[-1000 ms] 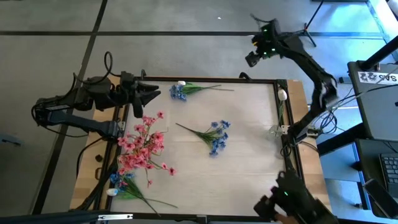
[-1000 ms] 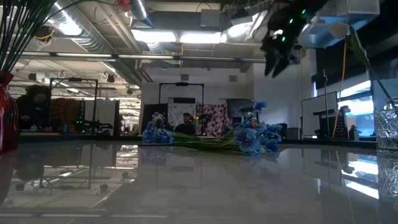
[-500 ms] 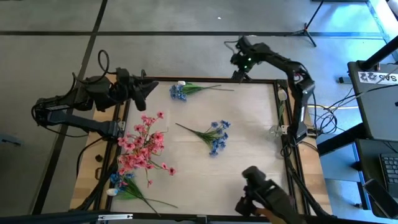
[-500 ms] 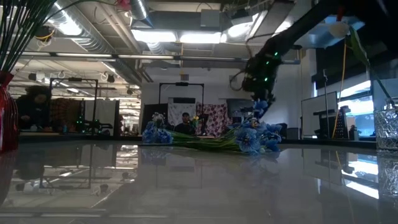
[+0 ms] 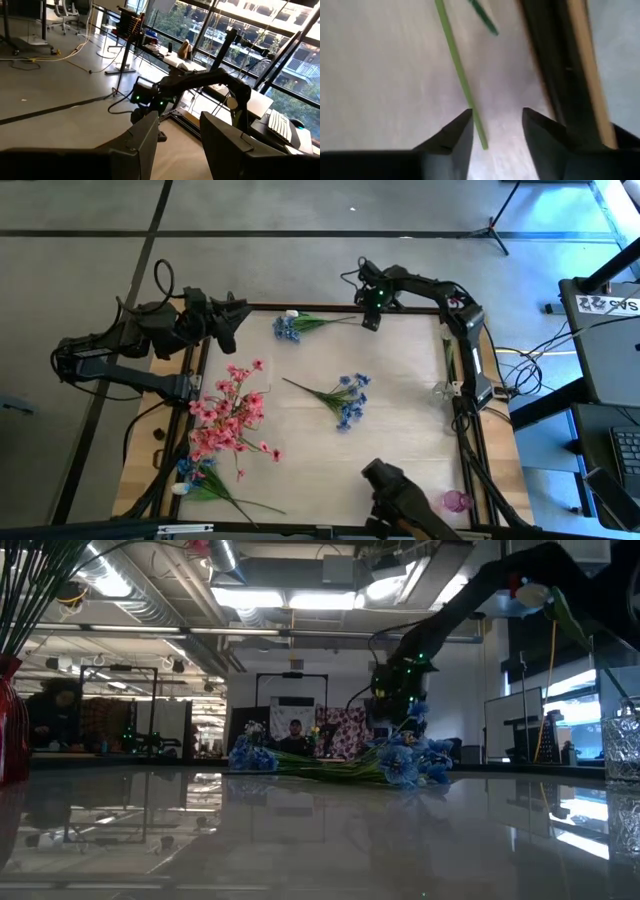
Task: Sort flowers into vase by color
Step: Put the top white tulip into the transparent vase
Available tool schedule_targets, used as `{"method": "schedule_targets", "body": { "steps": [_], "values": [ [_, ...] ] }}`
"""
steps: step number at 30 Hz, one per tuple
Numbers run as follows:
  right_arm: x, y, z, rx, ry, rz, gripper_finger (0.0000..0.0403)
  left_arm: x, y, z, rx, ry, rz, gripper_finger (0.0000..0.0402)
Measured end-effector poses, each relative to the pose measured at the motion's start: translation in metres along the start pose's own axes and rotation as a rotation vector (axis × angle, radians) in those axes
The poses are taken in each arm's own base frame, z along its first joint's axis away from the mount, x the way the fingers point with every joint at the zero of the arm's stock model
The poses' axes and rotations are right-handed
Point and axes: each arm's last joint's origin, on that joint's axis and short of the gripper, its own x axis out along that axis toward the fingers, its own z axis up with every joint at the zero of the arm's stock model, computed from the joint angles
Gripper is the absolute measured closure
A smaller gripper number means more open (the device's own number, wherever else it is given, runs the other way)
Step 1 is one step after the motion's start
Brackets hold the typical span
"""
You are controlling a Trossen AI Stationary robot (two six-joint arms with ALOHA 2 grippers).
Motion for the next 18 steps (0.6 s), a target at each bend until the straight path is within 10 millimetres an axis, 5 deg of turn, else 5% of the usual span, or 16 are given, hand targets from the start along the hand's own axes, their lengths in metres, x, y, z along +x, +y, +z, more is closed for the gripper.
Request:
{"method": "schedule_targets", "body": {
  "steps": [18],
  "values": [
    [0.013, 0.016, 0.004, -0.066, 0.082, 0.002, 0.0380, 0.000, 0.000, 0.000, 0.019, 0.003, -0.006, 0.0261]
  ]
}}
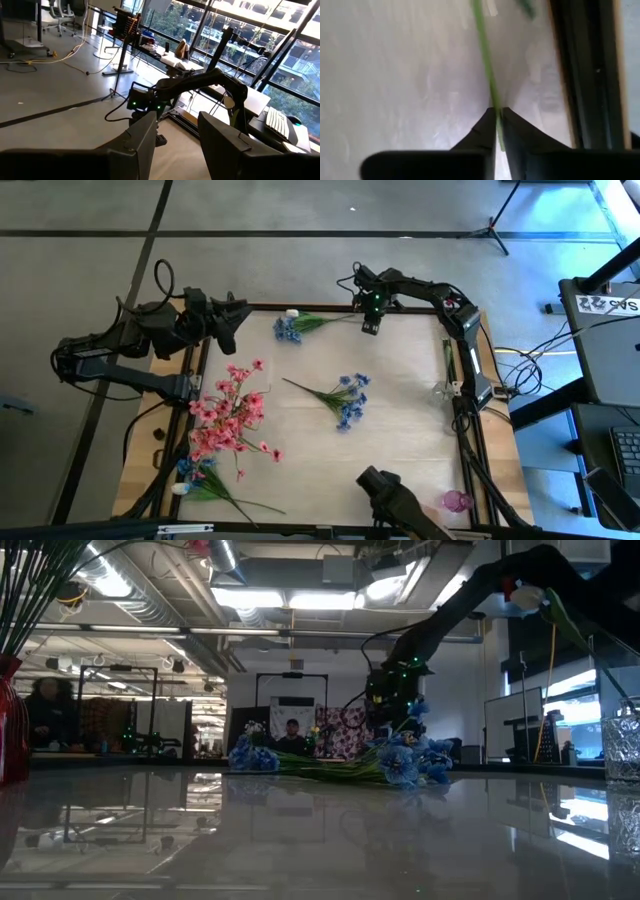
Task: Sort flowers into vase by color
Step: Put the top white tulip into the transparent vase
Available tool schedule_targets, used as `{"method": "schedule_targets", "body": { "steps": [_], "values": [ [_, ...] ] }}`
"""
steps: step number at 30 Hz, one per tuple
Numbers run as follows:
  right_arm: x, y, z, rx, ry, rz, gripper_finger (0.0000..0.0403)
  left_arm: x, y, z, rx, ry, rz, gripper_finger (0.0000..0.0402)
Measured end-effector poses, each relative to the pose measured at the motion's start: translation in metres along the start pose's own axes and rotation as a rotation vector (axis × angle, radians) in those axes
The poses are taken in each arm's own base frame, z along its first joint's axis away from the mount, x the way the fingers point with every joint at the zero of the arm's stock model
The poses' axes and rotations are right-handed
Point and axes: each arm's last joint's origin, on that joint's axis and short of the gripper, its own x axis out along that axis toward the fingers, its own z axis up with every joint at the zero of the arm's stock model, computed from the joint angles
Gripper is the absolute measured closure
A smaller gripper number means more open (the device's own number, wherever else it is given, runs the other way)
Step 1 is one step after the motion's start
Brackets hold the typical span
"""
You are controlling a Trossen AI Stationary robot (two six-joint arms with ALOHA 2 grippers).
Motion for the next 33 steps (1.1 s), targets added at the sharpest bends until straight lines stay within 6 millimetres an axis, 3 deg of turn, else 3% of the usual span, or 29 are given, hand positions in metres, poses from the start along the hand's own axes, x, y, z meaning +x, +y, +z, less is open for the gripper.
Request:
{"method": "schedule_targets", "body": {
  "steps": [9, 20, 28, 33],
  "values": [
    [-0.011, 0.010, -0.015, -0.017, 0.130, 0.072, 0.0400, 0.000, 0.000, 0.000, 0.018, 0.000, 0.000, 0.0261],
    [-0.070, 0.024, -0.033, -0.028, 0.184, 0.008, 0.0401, 0.000, 0.000, 0.000, 0.070, 0.000, 0.000, 0.0261],
    [-0.117, 0.037, -0.051, 0.061, 0.133, 0.015, 0.0402, 0.000, 0.000, 0.000, 0.086, 0.001, 0.000, 0.0261],
    [-0.153, 0.056, -0.068, 0.165, 0.100, 0.069, 0.0402, 0.000, -0.001, 0.000, 0.087, 0.009, -0.023, 0.0261]
  ]
}}
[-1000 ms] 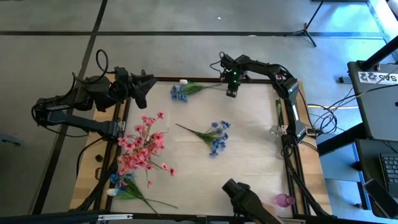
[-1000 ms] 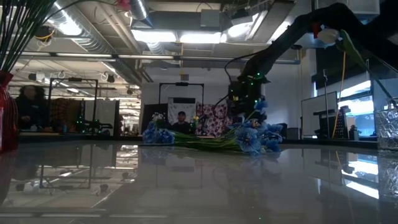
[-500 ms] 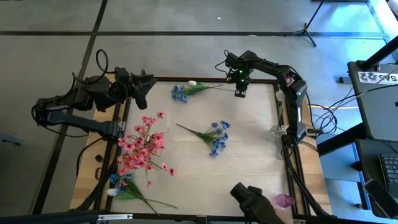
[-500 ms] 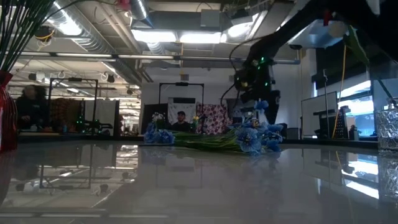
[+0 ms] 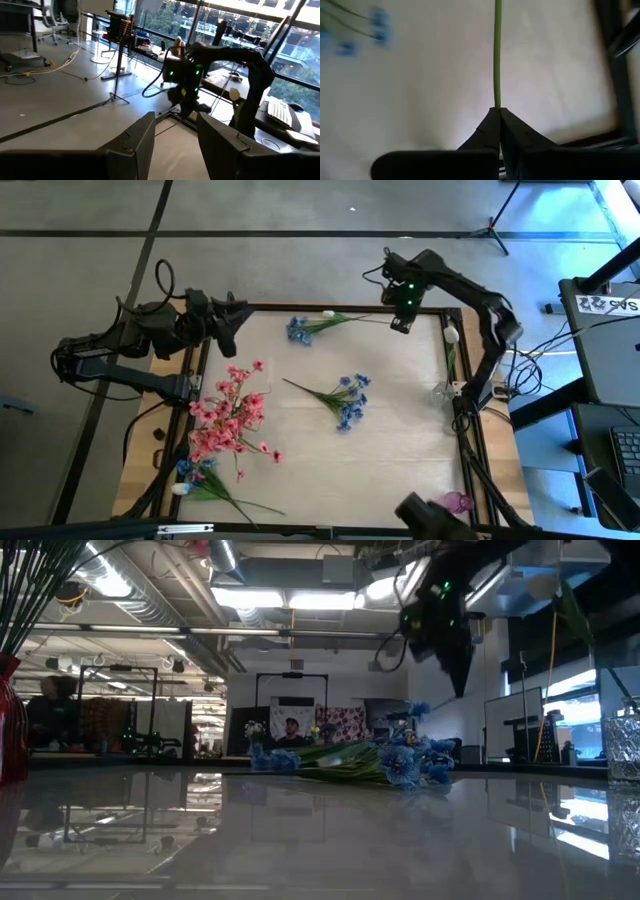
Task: Sort flowers into vase by color
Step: Put the top white tulip into the transparent vase
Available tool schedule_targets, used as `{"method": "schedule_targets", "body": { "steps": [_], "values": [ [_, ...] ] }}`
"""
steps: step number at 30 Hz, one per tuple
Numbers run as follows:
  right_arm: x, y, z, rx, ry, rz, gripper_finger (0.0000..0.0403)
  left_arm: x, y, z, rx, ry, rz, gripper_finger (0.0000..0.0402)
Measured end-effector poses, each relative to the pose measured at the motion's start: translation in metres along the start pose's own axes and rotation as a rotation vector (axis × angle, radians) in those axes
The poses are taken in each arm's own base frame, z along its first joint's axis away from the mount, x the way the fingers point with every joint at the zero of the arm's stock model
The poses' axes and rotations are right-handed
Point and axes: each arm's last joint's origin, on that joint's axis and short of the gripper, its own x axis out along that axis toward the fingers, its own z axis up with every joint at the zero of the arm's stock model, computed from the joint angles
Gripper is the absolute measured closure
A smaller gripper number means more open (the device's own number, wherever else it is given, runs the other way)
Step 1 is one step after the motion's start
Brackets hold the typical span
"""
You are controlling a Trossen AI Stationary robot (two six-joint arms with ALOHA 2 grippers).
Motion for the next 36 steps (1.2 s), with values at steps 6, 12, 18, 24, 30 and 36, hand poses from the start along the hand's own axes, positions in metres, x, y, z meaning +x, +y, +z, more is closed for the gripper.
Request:
{"method": "schedule_targets", "body": {
  "steps": [6, 12, 18, 24, 30, 36],
  "values": [
    [-0.039, 0.043, -0.023, 0.081, -0.168, 0.253, 0.0403, 0.000, 0.000, 0.000, 0.021, 0.000, -0.003, 0.0261],
    [-0.066, 0.090, -0.043, 0.120, -0.234, 0.454, 0.0403, 0.000, 0.000, 0.001, 0.019, -0.013, -0.008, 0.0260],
    [-0.077, 0.156, -0.067, 0.080, -0.129, 0.539, 0.0403, 0.000, -0.002, 0.001, 0.018, 0.007, -0.072, 0.0260],
    [-0.088, 0.211, -0.106, 0.073, -0.042, 0.526, 0.0403, 0.000, -0.003, 0.002, 0.012, 0.002, -0.094, 0.0260],
    [-0.094, 0.250, -0.152, 0.094, -0.045, 0.392, 0.0403, -0.002, -0.010, 0.006, -0.040, -0.011, -0.234, 0.0260],
    [-0.089, 0.287, -0.192, 0.059, -0.088, 0.270, 0.0382, -0.002, -0.032, -0.002, -0.060, 0.043, -0.370, 0.0260]
  ]
}}
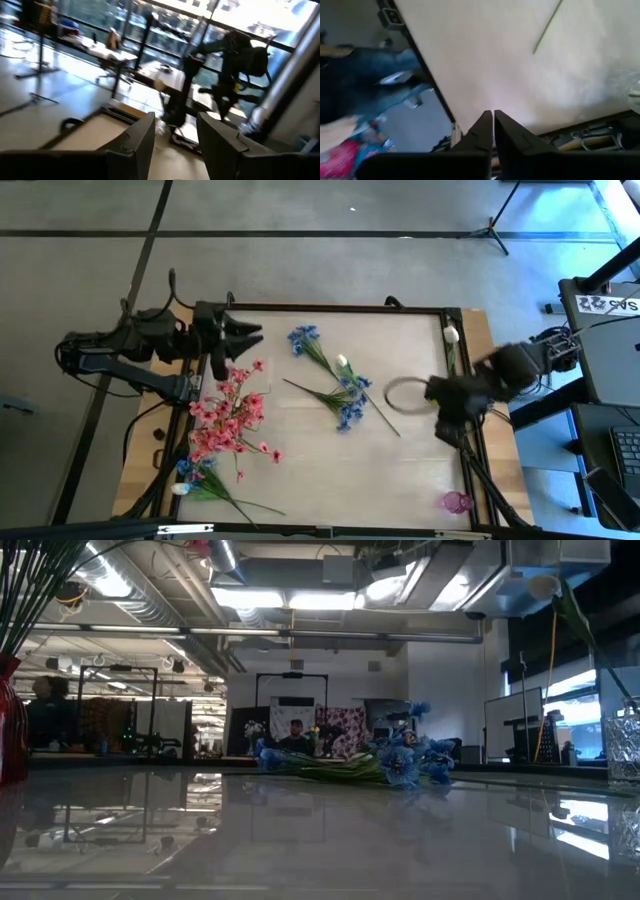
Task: Sort flowers into vase by color
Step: Put the top white tulip into the transparent vase
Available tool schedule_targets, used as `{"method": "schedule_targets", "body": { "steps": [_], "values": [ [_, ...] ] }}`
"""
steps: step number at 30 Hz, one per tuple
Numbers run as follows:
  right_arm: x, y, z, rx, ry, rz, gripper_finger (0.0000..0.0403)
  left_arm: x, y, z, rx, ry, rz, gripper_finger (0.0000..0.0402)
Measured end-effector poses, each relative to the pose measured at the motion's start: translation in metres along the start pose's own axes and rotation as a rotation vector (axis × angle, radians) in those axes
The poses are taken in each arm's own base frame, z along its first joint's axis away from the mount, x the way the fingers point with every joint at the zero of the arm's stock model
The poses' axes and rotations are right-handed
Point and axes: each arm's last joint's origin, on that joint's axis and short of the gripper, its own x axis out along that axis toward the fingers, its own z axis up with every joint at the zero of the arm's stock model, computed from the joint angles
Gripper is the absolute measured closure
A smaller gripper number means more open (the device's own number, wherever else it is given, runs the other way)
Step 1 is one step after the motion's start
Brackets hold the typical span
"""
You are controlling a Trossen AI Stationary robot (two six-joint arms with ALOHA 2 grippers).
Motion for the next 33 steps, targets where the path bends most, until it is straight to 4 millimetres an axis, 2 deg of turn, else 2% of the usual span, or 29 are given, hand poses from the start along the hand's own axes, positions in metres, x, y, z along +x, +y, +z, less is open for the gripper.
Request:
{"method": "schedule_targets", "body": {
  "steps": [5, 8, 11, 14, 17, 21, 24, 28, 33],
  "values": [
    [0.005, 0.024, -0.044, -0.015, -0.131, -0.017, 0.0329, 0.002, -0.015, -0.005, -0.032, 0.012, -0.058, 0.0260],
    [0.007, 0.031, -0.068, -0.043, -0.209, -0.036, 0.0289, -0.001, -0.019, -0.005, -0.054, 0.002, -0.090, 0.0260],
    [0.013, 0.035, -0.080, -0.046, -0.249, -0.074, 0.0251, -0.006, -0.020, -0.002, -0.098, -0.019, -0.083, 0.0260],
    [0.027, 0.043, -0.086, -0.046, -0.274, -0.105, 0.0220, -0.009, -0.020, -0.001, -0.108, -0.028, -0.078, 0.0260],
    [0.056, 0.042, -0.090, -0.005, -0.316, -0.149, 0.0197, -0.009, -0.022, -0.002, -0.126, -0.023, -0.089, 0.0260],
    [0.116, 0.031, -0.091, 0.073, -0.460, -0.165, 0.0184, -0.010, -0.024, -0.002, -0.132, -0.015, -0.103, 0.0260],
    [0.159, 0.016, -0.090, 0.066, -0.602, -0.162, 0.0183, -0.012, -0.025, -0.003, -0.132, -0.011, -0.112, 0.0260],
    [0.215, -0.010, -0.071, 0.065, -0.761, -0.222, 0.0183, -0.012, -0.025, -0.003, -0.132, -0.009, -0.116, 0.0260],
    [0.256, -0.049, -0.039, 0.093, -0.805, -0.380, 0.0183, -0.012, -0.026, -0.003, -0.147, -0.001, -0.132, 0.0260]
  ]
}}
